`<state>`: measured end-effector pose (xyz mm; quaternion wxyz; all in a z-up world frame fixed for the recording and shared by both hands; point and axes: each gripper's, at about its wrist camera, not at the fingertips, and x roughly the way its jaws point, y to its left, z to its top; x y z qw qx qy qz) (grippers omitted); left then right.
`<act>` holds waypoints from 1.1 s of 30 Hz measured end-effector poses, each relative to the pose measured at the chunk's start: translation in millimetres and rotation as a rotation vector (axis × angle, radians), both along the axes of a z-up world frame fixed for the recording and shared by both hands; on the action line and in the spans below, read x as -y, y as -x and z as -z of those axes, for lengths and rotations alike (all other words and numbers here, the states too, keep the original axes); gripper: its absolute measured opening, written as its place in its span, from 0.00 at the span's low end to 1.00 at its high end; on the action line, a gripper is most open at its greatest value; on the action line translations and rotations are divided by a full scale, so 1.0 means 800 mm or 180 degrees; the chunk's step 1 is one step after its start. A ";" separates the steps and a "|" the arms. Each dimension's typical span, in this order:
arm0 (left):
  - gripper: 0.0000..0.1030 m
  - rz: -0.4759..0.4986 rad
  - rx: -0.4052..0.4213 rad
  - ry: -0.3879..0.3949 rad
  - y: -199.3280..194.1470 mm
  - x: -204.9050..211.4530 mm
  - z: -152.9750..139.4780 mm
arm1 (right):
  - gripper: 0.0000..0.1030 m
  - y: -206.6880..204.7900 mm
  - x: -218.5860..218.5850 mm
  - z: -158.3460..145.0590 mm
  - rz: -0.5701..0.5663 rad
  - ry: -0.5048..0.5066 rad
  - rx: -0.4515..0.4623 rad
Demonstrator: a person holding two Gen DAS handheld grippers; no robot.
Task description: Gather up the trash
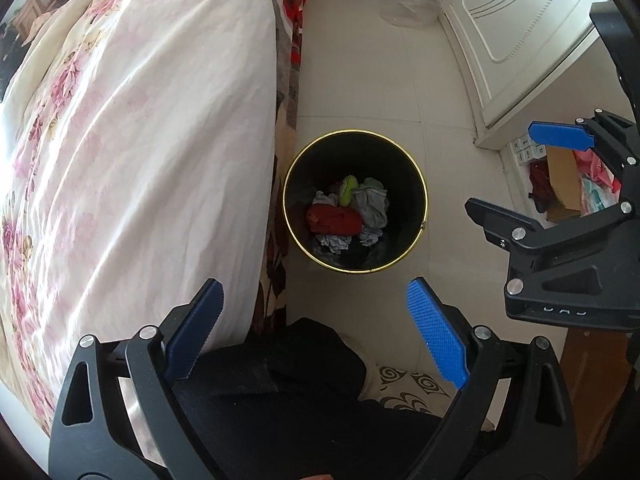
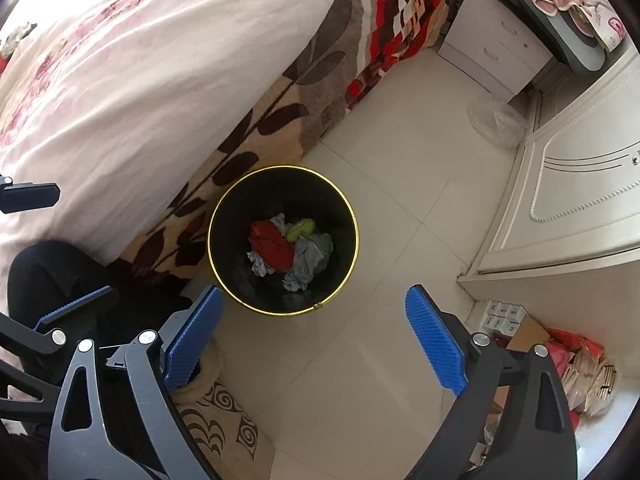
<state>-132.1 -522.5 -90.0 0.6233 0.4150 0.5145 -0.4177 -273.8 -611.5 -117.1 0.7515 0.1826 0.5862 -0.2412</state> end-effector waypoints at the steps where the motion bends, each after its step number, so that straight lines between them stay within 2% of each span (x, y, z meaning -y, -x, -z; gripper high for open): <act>1: 0.89 0.0007 -0.0007 -0.0001 0.001 0.000 0.000 | 0.86 0.002 -0.001 0.000 0.0000 0.0002 0.0001; 12: 0.89 0.0113 -0.0128 -0.0033 0.016 -0.002 0.002 | 0.86 0.023 -0.008 -0.005 0.0057 0.0038 -0.0012; 27: 0.89 0.0185 -0.0106 -0.0059 0.028 0.006 0.003 | 0.86 0.044 -0.006 -0.004 0.0145 0.0019 0.0011; 31: 0.89 0.0199 -0.0088 -0.0034 0.028 0.008 0.000 | 0.86 0.049 -0.006 -0.001 0.0165 0.0004 0.0010; 33: 0.89 0.0219 -0.0075 0.0056 0.028 0.008 -0.005 | 0.86 0.050 -0.006 0.000 0.0173 -0.0001 0.0001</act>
